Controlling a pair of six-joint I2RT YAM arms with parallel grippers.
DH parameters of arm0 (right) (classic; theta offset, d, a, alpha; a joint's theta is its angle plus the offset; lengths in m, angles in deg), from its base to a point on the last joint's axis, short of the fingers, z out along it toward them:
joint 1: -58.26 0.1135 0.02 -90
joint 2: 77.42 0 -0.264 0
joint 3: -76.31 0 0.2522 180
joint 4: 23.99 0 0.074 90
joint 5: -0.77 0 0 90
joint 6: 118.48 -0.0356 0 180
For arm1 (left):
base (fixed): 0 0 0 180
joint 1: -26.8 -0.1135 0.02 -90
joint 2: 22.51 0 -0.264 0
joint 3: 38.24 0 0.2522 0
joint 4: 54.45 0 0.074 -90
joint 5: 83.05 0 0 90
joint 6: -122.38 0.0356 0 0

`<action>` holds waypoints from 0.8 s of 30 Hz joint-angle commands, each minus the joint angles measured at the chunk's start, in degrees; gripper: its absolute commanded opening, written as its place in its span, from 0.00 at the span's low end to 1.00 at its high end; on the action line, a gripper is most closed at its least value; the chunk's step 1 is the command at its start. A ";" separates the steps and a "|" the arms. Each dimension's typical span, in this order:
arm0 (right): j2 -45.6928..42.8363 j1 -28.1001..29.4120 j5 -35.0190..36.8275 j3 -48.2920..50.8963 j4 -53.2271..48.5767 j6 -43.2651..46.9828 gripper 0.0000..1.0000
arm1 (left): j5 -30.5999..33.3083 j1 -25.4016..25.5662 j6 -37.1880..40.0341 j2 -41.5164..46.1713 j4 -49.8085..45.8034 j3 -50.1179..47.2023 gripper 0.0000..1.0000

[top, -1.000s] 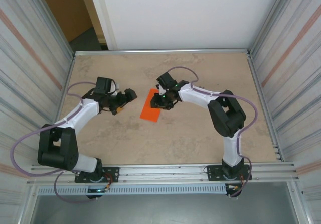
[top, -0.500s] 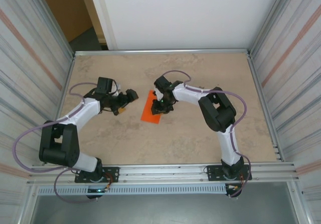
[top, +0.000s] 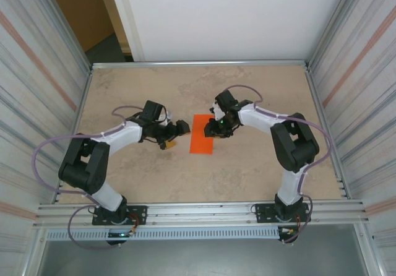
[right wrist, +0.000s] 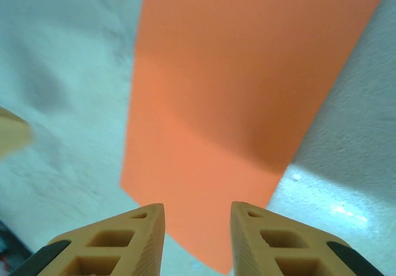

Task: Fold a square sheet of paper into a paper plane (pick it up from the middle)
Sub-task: Move the paper to the center of the table, then third fold the triangle at the center of the table.

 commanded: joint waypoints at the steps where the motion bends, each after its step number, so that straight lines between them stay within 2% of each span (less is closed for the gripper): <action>1: -1.29 -0.42 -3.06 2.10 9.31 -10.29 0.31 | -2.72 1.24 -2.27 -2.48 3.72 -0.05 0.83; 7: 2.58 -0.59 -2.81 0.73 8.56 -11.86 0.27 | -2.35 2.90 -0.75 -5.69 1.93 2.29 0.65; 13: 4.90 -0.72 -2.80 0.53 7.92 -11.81 0.27 | -2.21 3.79 0.16 -7.27 0.69 3.17 0.54; 18: 6.66 -0.81 -2.24 0.51 6.91 -11.29 0.26 | -1.89 4.32 1.37 -8.85 -1.14 4.79 0.46; 24: 8.10 -1.05 -2.05 0.78 6.14 -10.71 0.25 | -1.79 4.33 1.90 -10.05 -1.74 5.22 0.43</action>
